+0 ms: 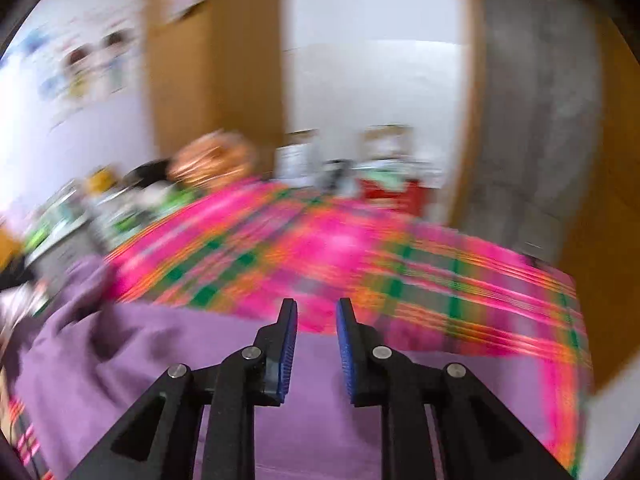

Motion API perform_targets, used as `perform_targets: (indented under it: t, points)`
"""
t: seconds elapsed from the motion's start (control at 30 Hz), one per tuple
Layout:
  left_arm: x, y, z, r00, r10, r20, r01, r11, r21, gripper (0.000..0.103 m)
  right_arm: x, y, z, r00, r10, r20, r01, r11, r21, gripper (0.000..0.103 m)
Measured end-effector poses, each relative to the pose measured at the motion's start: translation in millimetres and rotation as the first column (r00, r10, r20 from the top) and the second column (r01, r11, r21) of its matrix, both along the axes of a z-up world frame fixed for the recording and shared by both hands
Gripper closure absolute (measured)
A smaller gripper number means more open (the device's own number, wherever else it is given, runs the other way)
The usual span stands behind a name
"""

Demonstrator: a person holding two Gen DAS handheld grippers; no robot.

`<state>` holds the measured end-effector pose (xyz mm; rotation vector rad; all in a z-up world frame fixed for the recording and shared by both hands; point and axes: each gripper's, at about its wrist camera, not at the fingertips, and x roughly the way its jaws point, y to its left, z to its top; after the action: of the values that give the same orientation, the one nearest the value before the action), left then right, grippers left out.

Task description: Fold clothes

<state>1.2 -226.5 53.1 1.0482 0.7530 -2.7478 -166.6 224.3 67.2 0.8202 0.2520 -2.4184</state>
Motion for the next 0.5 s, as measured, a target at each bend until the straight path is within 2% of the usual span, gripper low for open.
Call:
perform_targets:
  t: [0.07,0.2,0.4,0.5]
  points:
    - [-10.6,-8.4,-6.3,1.0,-0.01,0.027,0.01,1.0,0.002,0.056,-1.5,-27.8,-8.1,0.997,0.075,0.026,-0.076,0.997,0.027,0.079]
    - [-31.5,-23.2,-18.7,0.997,-0.029,0.077,0.029,1.0,0.005,0.055,-10.0,-71.2,-26.5,0.984,0.156,0.083,-0.162,0.984,0.075,0.076]
    - [-58.1,-29.1,-35.1,0.99,-0.067,0.126,0.067,0.998,0.007,0.055,-38.9,-106.9,-51.7,0.96,0.238,0.145,-0.257,0.958,0.126,0.072]
    - [-66.1,-31.1,-40.2,0.987,-0.082,0.141,0.082,0.997,0.01,0.055,-39.3,-109.3,-60.0,0.943,0.282,0.177,-0.307,0.942,0.138,0.07]
